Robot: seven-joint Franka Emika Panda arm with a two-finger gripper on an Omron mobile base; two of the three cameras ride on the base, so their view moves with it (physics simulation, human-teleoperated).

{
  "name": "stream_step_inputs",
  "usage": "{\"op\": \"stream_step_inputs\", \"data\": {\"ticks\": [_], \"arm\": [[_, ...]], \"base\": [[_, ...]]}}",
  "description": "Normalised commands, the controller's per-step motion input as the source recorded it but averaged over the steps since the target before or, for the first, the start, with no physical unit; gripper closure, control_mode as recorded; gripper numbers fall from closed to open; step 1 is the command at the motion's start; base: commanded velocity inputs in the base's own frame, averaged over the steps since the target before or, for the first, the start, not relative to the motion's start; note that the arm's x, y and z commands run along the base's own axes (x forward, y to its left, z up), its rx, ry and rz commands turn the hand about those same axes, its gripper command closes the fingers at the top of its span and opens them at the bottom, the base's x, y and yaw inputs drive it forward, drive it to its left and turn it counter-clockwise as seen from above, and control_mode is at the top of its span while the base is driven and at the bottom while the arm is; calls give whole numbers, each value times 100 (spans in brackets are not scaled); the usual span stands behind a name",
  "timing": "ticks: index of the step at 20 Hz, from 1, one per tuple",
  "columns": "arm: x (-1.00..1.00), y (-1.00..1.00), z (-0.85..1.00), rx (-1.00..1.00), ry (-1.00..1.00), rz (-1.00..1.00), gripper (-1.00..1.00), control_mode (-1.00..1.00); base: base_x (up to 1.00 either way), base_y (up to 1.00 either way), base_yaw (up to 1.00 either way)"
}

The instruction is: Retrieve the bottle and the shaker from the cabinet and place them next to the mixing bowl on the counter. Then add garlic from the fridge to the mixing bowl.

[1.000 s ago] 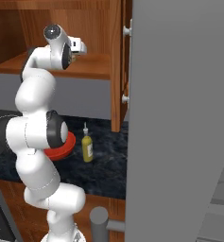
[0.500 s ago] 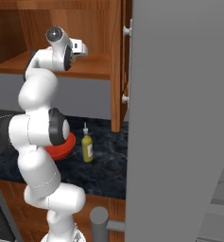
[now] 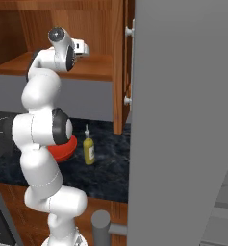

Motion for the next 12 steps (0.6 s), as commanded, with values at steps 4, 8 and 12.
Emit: {"op": "stream_step_inputs", "data": {"ticks": [4,8,12], "arm": [[0,0,0,0,0,0,100,-100],[0,0,0,0,0,0,100,-100],[-8,-3,0,0,-1,-3,100,-100]], "base": [[0,0,0],[0,0,0],[0,0,0]]}}
